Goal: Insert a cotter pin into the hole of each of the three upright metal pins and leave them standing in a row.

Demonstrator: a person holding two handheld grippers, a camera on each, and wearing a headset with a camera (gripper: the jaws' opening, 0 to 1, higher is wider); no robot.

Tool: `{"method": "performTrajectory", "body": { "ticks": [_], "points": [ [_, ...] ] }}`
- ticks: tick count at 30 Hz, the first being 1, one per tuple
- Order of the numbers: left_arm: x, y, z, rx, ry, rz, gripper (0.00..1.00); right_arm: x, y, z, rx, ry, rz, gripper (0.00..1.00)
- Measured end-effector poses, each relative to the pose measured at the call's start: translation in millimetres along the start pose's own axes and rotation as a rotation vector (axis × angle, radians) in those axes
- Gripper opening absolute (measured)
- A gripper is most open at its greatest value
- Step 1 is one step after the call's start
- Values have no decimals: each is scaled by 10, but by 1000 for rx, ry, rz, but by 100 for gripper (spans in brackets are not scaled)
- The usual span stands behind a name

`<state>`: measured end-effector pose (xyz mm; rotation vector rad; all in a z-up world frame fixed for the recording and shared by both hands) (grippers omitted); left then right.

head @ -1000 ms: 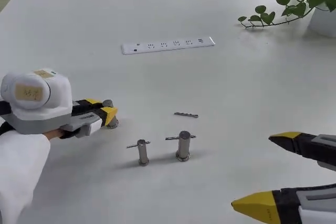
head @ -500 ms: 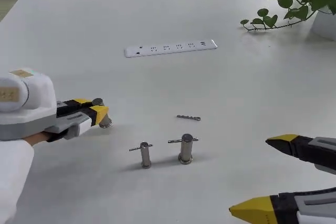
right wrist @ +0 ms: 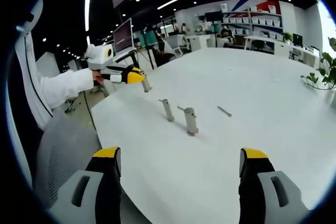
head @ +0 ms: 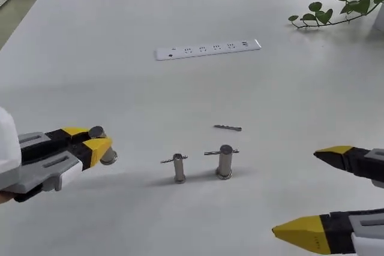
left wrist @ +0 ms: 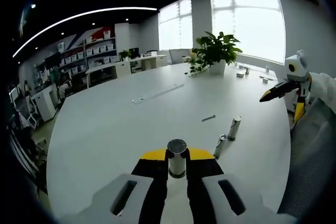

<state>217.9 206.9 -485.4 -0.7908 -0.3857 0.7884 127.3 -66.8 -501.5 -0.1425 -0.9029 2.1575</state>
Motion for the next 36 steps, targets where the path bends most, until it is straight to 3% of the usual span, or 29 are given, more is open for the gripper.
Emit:
{"method": "performTrajectory", "body": {
  "ticks": [10,15,22,25,36],
  "points": [
    [-344,-9,102,-3,41,-12,9,39,-23,11,-4,3,10,92],
    [-543,-45,110,-28,93,22,9,46,-8,7,-1,2,6,91],
    [-684,-26,61,-47,146,88,9,59,-7,0,-3,-7,5,91],
    [-765,12,29,-20,162,45,9,71,-8,-7,0,-12,8,91],
    [-989,135,-131,29,197,20,9,86,-10,-16,0,-21,8,91]
  ]
}}
Point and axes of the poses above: the centre of the closed fingertips' face, and the gripper's own axes: z roughly backward along the fingers, x roughly to its left, y roughly out of its underside, the point moved 4 cm from there along z, roughly backward along the fingers, and after that the axes turned 15 degrees about x, right-handed, at the moved point
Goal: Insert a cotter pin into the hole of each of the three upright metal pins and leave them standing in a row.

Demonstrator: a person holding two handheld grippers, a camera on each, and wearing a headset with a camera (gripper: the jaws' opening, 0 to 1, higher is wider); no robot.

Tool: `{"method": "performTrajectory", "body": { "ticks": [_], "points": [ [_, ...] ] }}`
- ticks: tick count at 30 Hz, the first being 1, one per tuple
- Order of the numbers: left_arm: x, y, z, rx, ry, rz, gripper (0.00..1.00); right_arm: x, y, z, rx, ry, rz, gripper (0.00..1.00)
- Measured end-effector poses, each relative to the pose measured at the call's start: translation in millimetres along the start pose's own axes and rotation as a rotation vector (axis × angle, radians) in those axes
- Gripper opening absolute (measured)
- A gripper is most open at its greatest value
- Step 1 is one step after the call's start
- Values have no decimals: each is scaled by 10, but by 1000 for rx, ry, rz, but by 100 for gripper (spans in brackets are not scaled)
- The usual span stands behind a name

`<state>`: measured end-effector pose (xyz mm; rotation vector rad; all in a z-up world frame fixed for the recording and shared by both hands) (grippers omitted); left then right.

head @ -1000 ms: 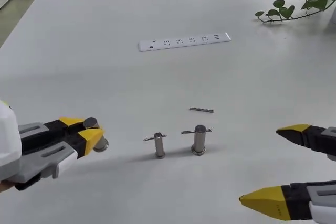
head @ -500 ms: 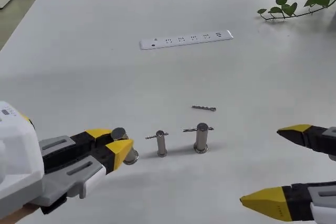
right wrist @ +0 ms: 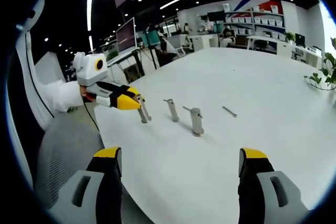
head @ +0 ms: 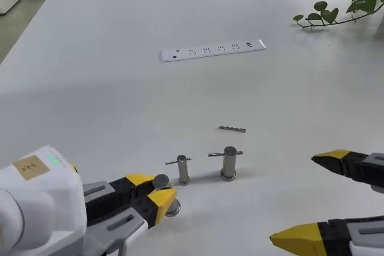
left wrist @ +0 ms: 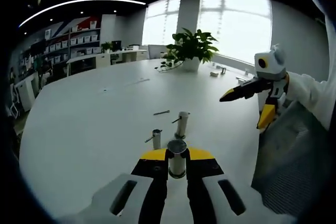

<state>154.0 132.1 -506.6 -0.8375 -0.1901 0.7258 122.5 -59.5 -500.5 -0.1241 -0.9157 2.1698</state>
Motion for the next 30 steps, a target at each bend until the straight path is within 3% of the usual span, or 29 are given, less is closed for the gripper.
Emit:
{"method": "performTrajectory", "body": {
  "ticks": [13,30],
  "points": [
    [-144,-44,-236,23,24,-49,9,-15,24,-22,9,-3,-10,90],
    [-175,-66,-422,49,25,-85,9,-23,68,-54,23,0,-18,90]
  ]
}}
Point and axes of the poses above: the centre of the closed fingertips' face, and the gripper's own axes: z roughly backward along the fingers, x roughly to its left, y roughly out of its underside, the point moved 4 cm from there along z, roughly backward along the fingers, and after that the axes turned 15 degrees about x, right-handed, at the moved point
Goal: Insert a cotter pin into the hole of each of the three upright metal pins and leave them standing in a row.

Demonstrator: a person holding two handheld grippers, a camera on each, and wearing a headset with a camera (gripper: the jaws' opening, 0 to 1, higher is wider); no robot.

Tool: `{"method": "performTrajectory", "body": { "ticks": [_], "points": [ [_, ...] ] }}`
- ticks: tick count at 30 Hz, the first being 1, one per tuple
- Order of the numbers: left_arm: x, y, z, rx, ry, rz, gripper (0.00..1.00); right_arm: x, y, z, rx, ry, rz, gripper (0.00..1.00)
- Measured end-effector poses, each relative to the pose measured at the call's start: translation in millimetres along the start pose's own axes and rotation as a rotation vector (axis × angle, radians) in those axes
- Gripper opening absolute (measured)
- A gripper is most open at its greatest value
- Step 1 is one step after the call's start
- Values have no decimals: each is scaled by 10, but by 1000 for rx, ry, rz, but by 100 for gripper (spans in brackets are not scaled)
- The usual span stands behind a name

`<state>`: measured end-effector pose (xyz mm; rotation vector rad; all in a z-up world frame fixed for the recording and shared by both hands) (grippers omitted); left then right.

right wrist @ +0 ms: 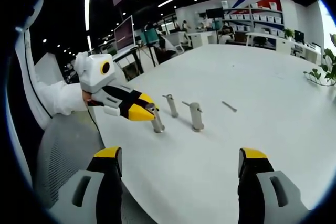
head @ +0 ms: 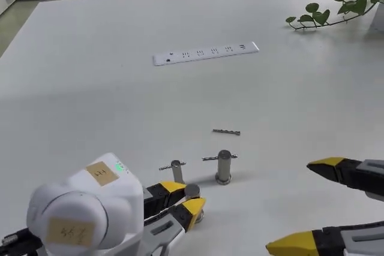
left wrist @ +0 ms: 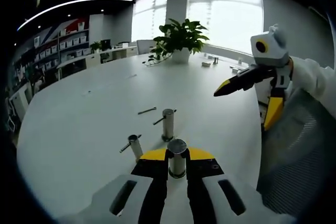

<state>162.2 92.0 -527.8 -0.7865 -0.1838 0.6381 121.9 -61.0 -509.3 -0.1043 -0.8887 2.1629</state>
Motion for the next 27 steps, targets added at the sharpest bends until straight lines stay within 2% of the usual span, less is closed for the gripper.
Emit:
{"method": "performTrajectory", "body": {
  "ticks": [27],
  "points": [
    [-59,70,-122,35,6,-35,9,15,52,-29,15,-10,-12,89]
  ]
}}
Point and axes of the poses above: the centre of the closed fingertips' face, and the gripper's own axes: z roughly backward along the fingers, x roughly to its left, y roughly out of its underside, the point moved 4 cm from there along z, roughly backward along the fingers, and after that the axes turned 15 degrees about x, right-handed, at the moved point
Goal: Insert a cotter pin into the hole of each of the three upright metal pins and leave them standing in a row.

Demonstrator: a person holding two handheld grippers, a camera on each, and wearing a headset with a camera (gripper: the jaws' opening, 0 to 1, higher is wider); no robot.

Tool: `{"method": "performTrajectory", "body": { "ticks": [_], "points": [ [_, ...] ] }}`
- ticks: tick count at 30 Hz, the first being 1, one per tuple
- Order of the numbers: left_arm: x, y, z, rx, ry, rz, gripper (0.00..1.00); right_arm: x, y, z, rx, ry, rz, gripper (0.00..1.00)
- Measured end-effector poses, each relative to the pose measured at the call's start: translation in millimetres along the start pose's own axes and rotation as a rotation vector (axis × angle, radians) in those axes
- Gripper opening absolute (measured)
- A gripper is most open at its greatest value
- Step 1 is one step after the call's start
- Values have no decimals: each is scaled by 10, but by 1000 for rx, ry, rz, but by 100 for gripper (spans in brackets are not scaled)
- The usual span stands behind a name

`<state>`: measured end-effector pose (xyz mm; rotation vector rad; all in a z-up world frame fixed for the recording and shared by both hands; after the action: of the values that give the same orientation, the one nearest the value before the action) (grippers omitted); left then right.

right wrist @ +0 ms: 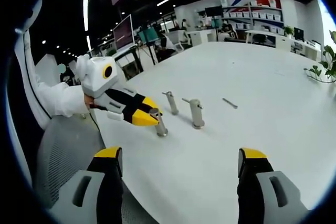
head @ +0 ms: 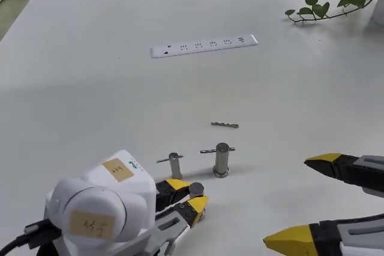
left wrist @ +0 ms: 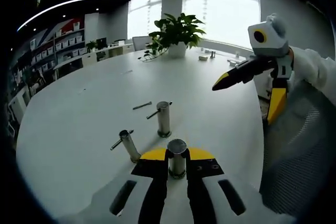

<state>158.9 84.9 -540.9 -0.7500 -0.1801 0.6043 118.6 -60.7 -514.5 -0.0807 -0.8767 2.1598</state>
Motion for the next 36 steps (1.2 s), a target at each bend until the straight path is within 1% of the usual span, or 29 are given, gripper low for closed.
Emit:
{"method": "performTrajectory", "body": {
  "ticks": [7,12,15,20,21,24,28,29,31,33,35,36],
  "points": [
    [-8,13,-9,0,2,3,9,8,0,1,-1,-4,1,89],
    [-1,4,-28,-5,4,1,10,5,13,-17,10,-7,2,89],
    [1,9,-30,-7,15,24,10,8,7,-19,9,-9,4,89],
    [6,22,-18,-10,15,21,10,14,7,-29,16,-12,9,89],
    [-7,25,-15,-6,22,25,10,17,9,-29,16,-13,9,89],
    [4,20,-12,-8,33,51,11,23,5,-32,18,-15,11,89],
    [4,24,-2,-7,41,48,11,36,-17,-21,5,-17,13,89],
    [2,26,1,-6,45,51,11,34,-17,-21,4,-16,12,89],
    [18,35,13,-2,54,75,11,34,-18,-22,4,-14,12,89],
    [17,41,23,-2,58,74,11,42,-21,-19,1,-15,12,89],
    [33,50,44,-2,52,71,14,49,-26,-19,-1,-16,15,89],
    [62,50,66,-8,43,78,17,50,-27,-20,1,-16,17,89]
  ]
}}
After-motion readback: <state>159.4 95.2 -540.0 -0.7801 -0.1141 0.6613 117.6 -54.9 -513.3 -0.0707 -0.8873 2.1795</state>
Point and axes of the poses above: the centre of the closed fingertips' face, and the gripper's own axes: z roughly backward along the fingers, x roughly to its left, y roughly out of its underside, the point moved 4 cm from there along z, roughly backward along the fingers, and after that the axes turned 15 degrees about x, right-handed, at the moved point
